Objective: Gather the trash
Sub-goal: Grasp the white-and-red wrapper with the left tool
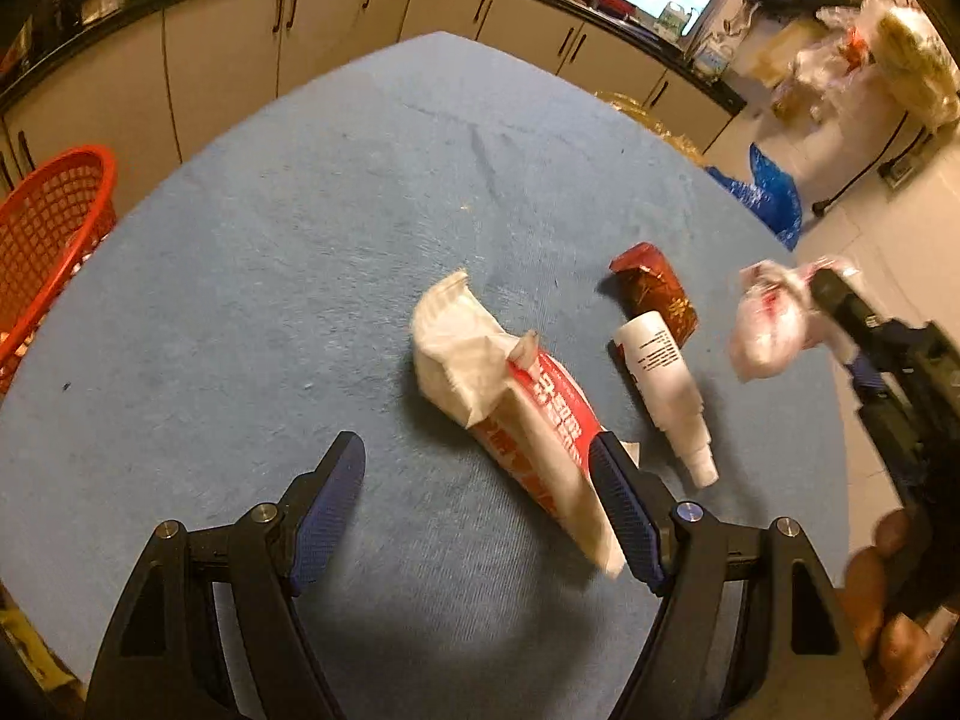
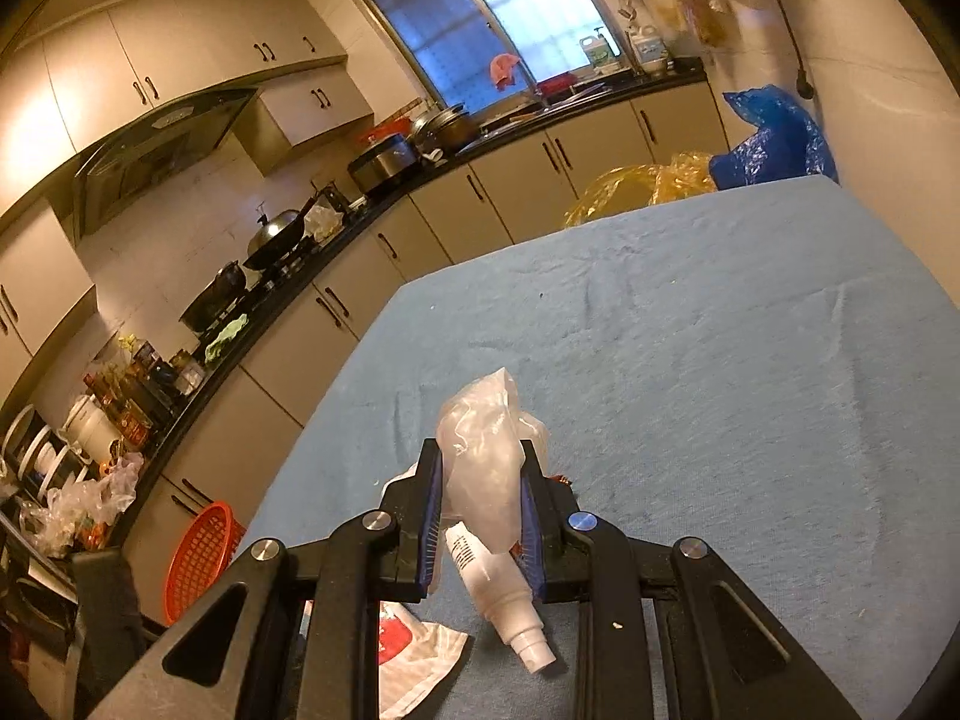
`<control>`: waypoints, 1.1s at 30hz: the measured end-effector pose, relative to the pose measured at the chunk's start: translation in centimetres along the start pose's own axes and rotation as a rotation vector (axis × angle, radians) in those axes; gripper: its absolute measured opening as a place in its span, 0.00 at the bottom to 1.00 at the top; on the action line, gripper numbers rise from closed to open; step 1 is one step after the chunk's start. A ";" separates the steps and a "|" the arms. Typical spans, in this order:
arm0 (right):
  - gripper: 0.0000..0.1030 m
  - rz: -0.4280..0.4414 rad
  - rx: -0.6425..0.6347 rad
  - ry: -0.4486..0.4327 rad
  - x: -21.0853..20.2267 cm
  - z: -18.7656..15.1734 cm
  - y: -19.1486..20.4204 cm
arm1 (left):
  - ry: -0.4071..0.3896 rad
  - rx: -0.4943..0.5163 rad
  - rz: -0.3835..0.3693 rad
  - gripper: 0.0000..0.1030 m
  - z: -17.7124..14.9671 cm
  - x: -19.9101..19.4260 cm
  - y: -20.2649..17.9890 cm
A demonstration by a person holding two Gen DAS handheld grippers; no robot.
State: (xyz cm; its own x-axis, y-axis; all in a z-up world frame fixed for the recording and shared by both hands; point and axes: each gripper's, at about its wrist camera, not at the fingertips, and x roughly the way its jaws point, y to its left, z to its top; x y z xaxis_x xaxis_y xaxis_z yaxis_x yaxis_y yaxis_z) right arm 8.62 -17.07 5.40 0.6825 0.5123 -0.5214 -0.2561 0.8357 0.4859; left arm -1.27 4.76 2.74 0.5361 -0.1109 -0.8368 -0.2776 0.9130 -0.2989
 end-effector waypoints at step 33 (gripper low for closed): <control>0.24 -0.029 0.012 0.006 0.4 -0.1 -0.4 | -0.091 0.325 -0.041 0.45 0.6 2.0 -3.7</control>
State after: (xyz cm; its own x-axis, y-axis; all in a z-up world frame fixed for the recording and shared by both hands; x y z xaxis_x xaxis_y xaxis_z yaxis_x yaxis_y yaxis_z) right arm 8.91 -17.19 4.93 0.6852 0.4888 -0.5400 -0.2280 0.8480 0.4784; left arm 1.33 1.40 2.50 0.6145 -0.1279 -0.7785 0.0062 0.9875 -0.1573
